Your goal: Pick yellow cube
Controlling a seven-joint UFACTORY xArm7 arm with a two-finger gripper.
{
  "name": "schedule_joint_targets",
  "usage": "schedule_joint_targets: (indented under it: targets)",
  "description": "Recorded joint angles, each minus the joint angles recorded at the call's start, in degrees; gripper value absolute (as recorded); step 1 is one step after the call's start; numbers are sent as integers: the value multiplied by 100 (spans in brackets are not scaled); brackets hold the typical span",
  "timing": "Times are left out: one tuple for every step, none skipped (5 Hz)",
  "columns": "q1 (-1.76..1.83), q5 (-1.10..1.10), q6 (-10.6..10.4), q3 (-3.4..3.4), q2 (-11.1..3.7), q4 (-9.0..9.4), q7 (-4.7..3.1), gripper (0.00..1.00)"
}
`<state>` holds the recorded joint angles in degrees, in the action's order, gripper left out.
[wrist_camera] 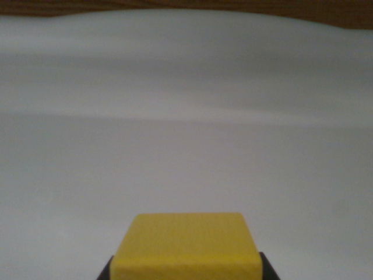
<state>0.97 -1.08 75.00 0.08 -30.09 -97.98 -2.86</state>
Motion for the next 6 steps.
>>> schedule_joint_targets:
  targets:
    - [0,2,236,0,100,-136,4,100]
    - [0,2,236,0,100,-136,4,100]
    - [-1,3,440,0,187,-253,8,100]
    - [-1,3,440,0,187,-253,8,100]
    - [-1,4,606,-1,257,-349,11,100]
    - [-1,4,606,-1,257,-349,11,100]
